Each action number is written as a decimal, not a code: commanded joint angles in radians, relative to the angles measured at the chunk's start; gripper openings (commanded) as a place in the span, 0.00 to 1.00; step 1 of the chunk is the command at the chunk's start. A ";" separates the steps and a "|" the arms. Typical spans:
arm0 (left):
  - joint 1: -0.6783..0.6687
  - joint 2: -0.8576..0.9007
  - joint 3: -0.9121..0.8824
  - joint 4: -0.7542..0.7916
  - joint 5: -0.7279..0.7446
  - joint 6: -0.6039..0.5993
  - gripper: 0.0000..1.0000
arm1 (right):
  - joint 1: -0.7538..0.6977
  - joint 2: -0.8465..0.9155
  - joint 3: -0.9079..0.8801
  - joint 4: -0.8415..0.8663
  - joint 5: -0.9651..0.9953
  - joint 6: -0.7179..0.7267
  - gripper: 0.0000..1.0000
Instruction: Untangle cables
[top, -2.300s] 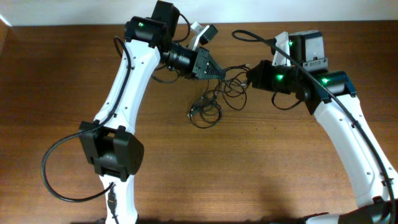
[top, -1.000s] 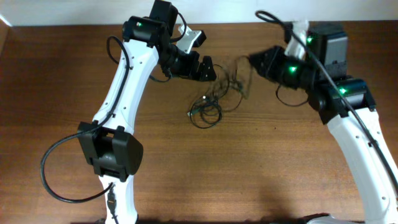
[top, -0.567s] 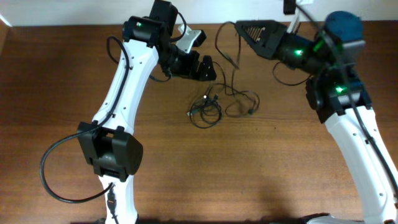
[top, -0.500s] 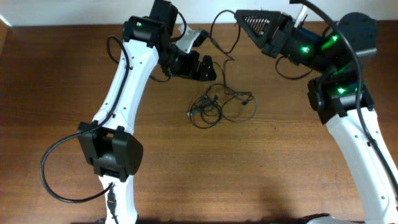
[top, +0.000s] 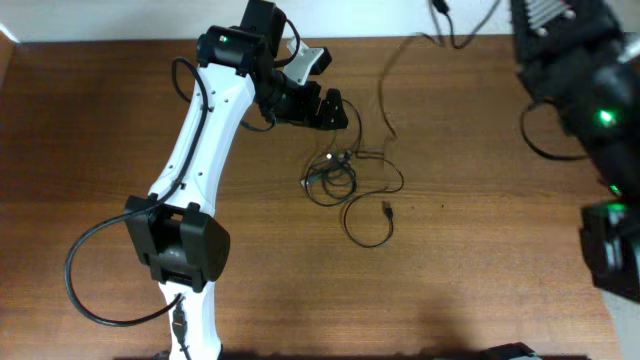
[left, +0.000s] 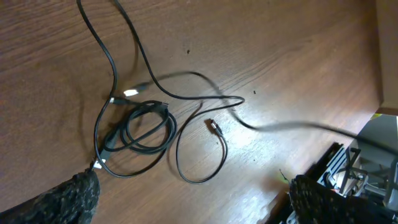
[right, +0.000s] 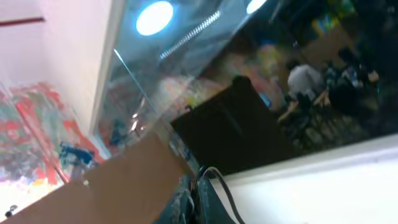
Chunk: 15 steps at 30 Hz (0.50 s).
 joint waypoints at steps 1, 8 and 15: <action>0.003 -0.039 0.014 0.003 -0.003 -0.002 0.99 | 0.000 0.048 -0.004 -0.021 0.086 -0.007 0.04; 0.003 -0.039 0.014 0.002 -0.003 -0.002 0.99 | -0.002 0.062 0.042 0.191 0.282 -0.007 0.04; 0.003 -0.034 0.014 0.003 -0.003 -0.002 0.99 | -0.002 0.065 0.294 0.130 0.410 -0.087 0.04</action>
